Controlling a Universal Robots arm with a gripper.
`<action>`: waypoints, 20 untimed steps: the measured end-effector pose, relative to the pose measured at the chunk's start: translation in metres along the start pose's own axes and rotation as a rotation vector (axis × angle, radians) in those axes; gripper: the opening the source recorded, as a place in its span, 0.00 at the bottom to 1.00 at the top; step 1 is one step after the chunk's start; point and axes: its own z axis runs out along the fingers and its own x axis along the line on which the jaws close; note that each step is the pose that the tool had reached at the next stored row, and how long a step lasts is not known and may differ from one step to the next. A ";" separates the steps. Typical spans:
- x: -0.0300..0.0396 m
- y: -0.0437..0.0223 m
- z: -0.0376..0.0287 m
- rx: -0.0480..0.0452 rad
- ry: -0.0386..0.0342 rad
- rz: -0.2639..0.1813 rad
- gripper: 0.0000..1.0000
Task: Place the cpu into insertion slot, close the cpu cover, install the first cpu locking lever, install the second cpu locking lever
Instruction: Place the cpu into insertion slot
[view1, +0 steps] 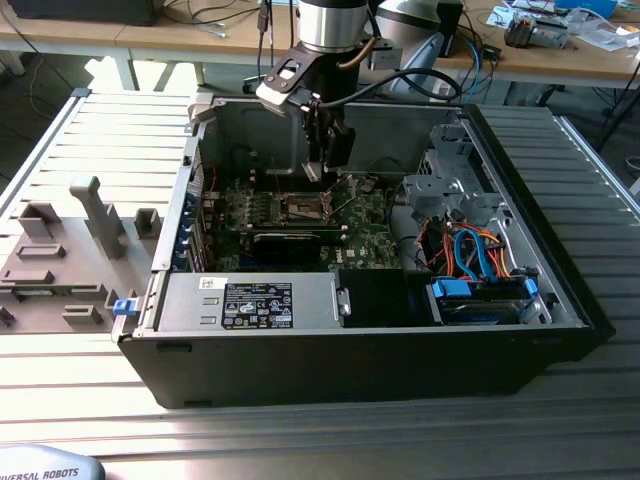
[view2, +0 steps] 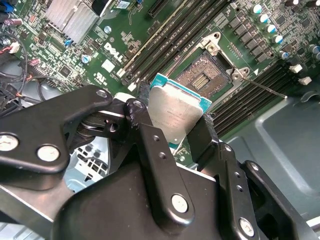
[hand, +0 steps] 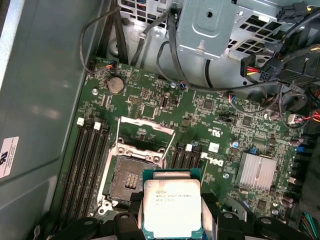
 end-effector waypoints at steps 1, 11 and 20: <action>0.0000 0.0000 0.0000 0.0002 -0.0001 0.001 0.54; 0.0000 0.0000 0.0003 0.0021 -0.0025 0.014 0.54; 0.0000 0.0000 0.0005 0.0038 -0.0050 0.025 0.54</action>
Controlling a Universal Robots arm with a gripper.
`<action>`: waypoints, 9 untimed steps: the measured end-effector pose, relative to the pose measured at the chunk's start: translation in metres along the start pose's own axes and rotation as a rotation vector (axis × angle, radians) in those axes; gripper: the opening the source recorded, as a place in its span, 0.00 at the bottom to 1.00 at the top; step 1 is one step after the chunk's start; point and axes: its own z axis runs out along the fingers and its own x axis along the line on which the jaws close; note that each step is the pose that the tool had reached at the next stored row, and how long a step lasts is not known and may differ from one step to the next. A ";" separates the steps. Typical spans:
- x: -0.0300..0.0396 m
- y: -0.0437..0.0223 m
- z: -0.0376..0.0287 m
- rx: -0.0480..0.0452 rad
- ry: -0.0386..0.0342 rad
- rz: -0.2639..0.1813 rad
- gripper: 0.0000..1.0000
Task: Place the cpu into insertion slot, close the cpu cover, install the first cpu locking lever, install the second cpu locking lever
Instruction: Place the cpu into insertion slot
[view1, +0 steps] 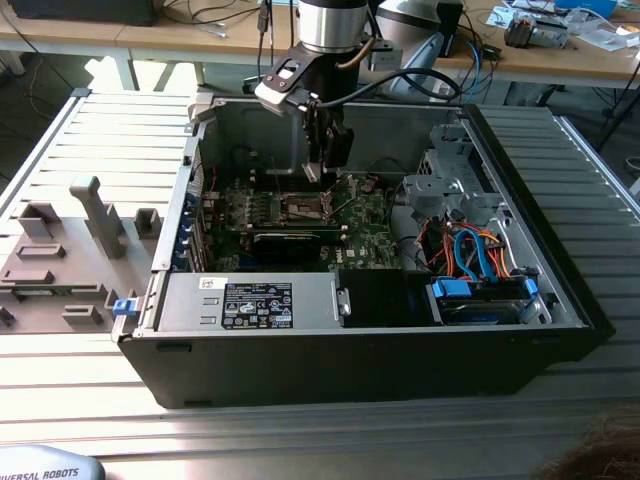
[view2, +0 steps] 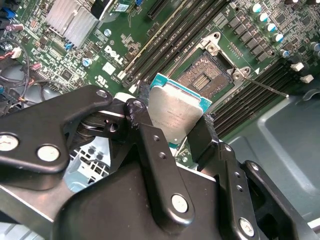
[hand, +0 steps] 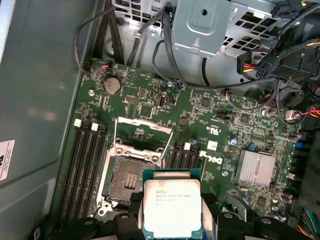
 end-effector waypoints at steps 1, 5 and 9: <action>0.0000 0.0000 0.0000 0.0001 -0.0001 0.001 0.54; 0.0000 0.0000 0.0002 0.0009 -0.0010 0.006 0.54; 0.0000 0.0000 0.0003 0.0016 -0.0019 0.011 0.54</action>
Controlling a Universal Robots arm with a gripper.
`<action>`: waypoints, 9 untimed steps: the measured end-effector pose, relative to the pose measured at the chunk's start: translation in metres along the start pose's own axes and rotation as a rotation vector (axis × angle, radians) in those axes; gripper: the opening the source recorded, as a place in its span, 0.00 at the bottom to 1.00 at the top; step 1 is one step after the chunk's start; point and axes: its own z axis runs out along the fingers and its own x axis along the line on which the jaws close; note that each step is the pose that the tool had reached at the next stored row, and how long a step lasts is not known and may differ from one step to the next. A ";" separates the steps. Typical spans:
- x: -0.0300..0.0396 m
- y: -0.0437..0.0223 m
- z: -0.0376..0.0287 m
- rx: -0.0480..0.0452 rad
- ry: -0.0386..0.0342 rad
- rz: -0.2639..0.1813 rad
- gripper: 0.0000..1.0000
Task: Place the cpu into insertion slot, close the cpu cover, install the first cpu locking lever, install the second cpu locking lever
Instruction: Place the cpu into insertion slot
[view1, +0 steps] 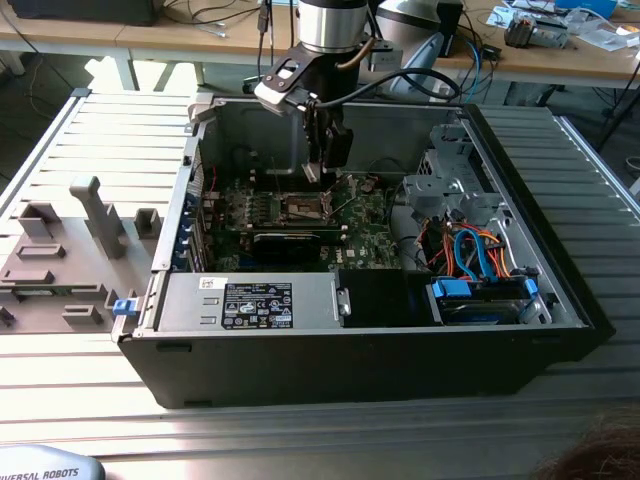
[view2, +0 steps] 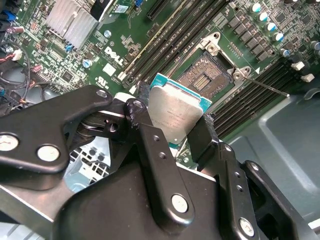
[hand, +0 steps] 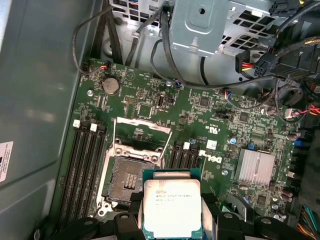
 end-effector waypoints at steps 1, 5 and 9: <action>0.0000 0.0000 0.0000 0.0001 -0.0001 0.001 0.54; 0.0000 0.0000 0.0002 0.0010 -0.0009 0.007 0.54; 0.0000 0.0000 0.0003 0.0016 -0.0018 0.012 0.54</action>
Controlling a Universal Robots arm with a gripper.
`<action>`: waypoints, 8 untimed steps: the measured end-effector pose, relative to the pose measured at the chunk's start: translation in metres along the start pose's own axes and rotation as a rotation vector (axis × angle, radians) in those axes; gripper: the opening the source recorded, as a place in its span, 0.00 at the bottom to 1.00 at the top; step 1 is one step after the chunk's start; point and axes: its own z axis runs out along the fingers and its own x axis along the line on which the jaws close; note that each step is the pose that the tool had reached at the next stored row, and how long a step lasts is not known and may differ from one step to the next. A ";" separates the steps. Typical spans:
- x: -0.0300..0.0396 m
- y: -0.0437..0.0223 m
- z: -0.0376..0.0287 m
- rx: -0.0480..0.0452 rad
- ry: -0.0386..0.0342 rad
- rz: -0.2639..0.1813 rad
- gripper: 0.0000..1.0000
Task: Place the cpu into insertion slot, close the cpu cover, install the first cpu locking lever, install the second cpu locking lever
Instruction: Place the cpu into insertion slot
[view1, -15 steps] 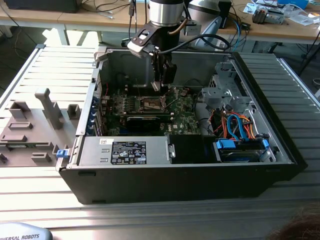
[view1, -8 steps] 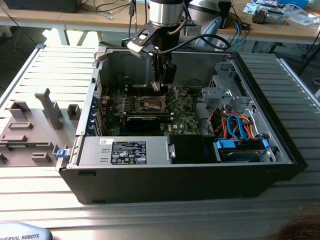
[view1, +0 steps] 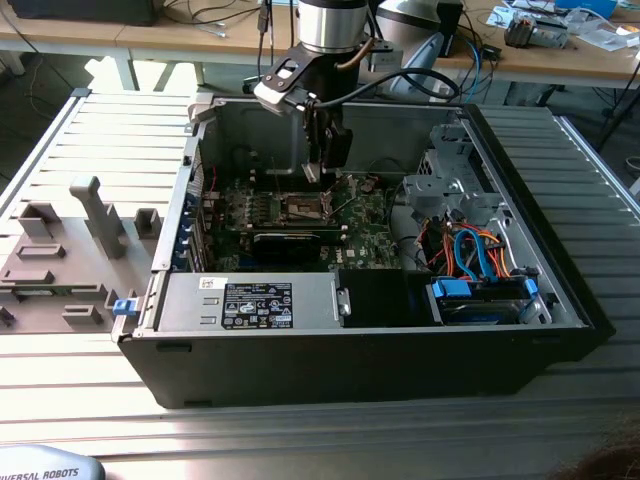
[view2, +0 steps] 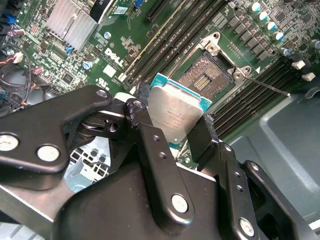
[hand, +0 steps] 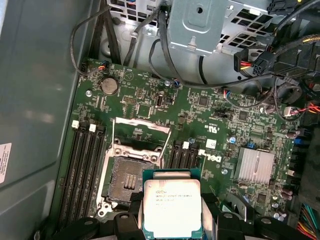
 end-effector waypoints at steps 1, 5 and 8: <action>0.0000 0.0000 0.0000 0.0002 -0.0002 0.002 0.54; 0.0000 0.0000 0.0001 0.0009 -0.0012 0.006 0.54; 0.0000 0.0000 0.0002 0.0014 -0.0020 0.010 0.54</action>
